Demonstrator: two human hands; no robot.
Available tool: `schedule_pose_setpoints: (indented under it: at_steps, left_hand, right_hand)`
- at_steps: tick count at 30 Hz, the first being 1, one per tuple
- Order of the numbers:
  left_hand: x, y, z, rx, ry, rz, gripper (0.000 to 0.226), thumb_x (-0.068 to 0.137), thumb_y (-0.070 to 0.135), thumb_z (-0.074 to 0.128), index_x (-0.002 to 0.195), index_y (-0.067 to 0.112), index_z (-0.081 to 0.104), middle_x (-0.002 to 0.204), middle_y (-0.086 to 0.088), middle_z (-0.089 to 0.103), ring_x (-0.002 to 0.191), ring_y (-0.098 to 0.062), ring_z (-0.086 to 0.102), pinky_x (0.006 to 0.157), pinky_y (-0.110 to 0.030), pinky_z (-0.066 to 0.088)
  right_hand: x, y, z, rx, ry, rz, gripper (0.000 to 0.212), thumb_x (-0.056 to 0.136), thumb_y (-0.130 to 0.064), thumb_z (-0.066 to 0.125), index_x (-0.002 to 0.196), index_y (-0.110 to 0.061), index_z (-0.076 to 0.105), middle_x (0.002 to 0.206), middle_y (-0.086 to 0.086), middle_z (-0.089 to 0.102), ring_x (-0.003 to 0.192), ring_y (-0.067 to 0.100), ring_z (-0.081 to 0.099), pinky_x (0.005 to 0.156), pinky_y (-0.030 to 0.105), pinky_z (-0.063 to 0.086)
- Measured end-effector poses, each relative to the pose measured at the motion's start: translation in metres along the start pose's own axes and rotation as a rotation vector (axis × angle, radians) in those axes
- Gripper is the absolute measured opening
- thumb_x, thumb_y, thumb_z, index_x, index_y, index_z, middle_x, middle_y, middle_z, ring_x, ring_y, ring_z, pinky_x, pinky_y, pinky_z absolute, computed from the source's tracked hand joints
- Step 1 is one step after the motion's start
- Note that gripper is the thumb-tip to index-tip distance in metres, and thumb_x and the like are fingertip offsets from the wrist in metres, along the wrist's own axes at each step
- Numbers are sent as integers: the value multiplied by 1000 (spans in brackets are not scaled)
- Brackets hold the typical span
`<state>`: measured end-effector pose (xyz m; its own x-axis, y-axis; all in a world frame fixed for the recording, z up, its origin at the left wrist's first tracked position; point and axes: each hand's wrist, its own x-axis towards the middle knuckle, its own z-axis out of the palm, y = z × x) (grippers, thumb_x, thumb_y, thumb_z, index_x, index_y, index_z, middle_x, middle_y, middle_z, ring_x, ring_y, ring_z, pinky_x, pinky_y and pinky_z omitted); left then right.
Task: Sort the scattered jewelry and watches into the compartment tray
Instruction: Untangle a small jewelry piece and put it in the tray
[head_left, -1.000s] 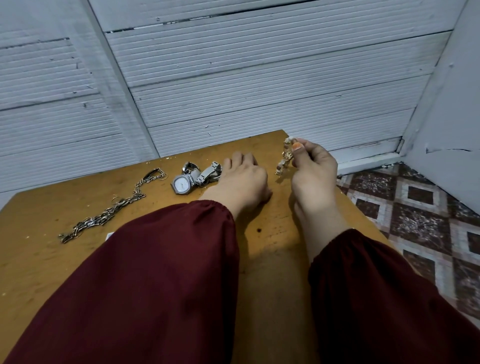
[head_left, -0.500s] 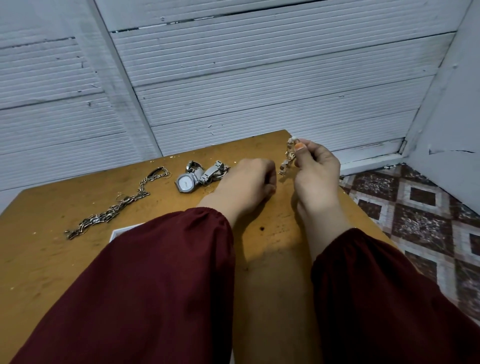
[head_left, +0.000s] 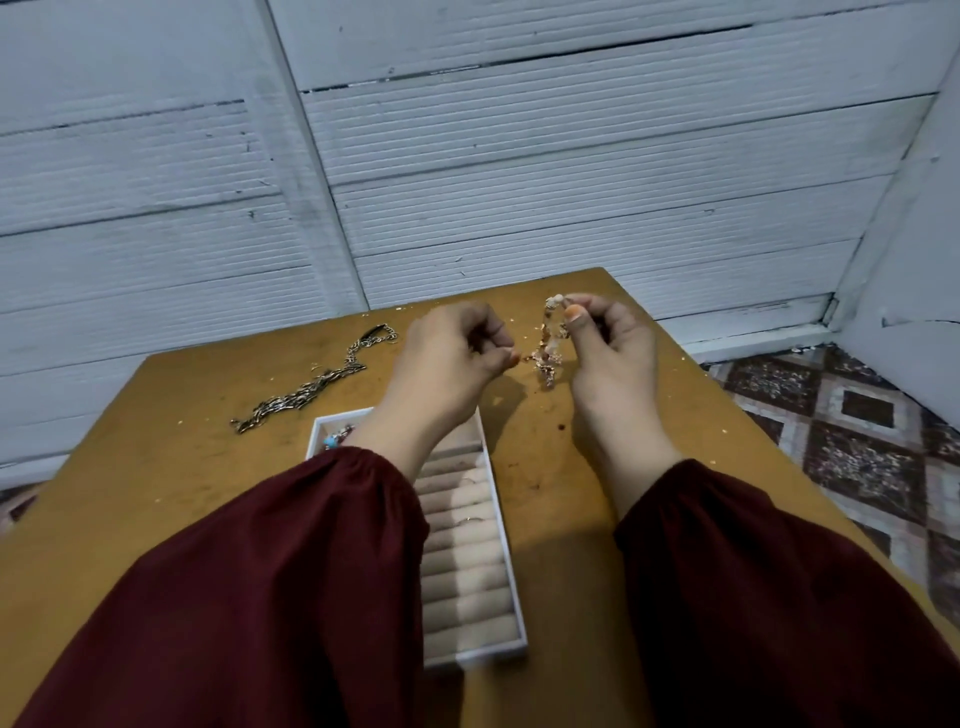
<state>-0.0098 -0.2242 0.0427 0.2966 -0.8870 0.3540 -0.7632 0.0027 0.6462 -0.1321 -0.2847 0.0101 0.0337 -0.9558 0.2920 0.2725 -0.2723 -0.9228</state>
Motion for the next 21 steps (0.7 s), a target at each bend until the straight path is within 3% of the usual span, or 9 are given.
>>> schedule_pose_setpoints:
  at_steps: [2,6,10,13,17,20,21]
  left_hand:
    - [-16,1,-12,-11,48,-18,13,77,17,76,73,21,65,67,9,60,55,1,47,58,-21,38]
    - [-50,-1,-35,-83,126,-71,20,78,14,76,70,25,62,64,10,60,56,0,49,57,-19,40]
    - [-88,-6,-49,-211,211,-148,15,78,8,75,75,19,66,64,7,60,58,-3,51,59,-19,43]
    - [-118,-8,-59,-313,269,-207,13,81,4,72,79,16,67,71,1,64,62,-4,56,60,-20,49]
    - [-155,-25,-68,-450,419,-284,13,82,2,70,82,15,69,79,-5,68,70,-7,60,69,-24,51]
    - [-177,-42,-69,-523,558,-355,9,82,13,72,83,21,70,82,-4,70,78,-20,64,73,-36,54]
    - [-183,-45,-69,-519,590,-359,8,82,14,72,83,22,70,80,-2,70,77,-18,64,72,-34,54]
  right_hand:
    - [-14,-8,3,30,-12,11,20,94,-12,56,82,-27,63,77,-12,65,63,-4,57,58,16,48]
    - [-46,-28,4,64,-89,10,25,93,-17,58,79,-36,67,81,-13,68,78,12,62,71,51,53]
    - [-76,-45,5,73,-132,4,13,91,-21,61,84,-29,68,84,-11,69,85,12,62,85,48,51]
    - [-99,-51,6,94,-209,35,8,85,-30,62,86,-31,69,90,-3,69,90,25,62,86,56,49]
    - [-128,-55,8,71,-245,47,13,93,-14,59,87,-22,67,84,-10,70,86,7,64,79,27,51]
    - [-149,-58,12,49,-303,76,15,94,-12,57,87,-22,67,89,-2,70,90,15,65,85,35,52]
    - [-155,-59,13,28,-318,77,15,94,-12,56,88,-21,66,87,-4,69,87,10,64,84,31,52]
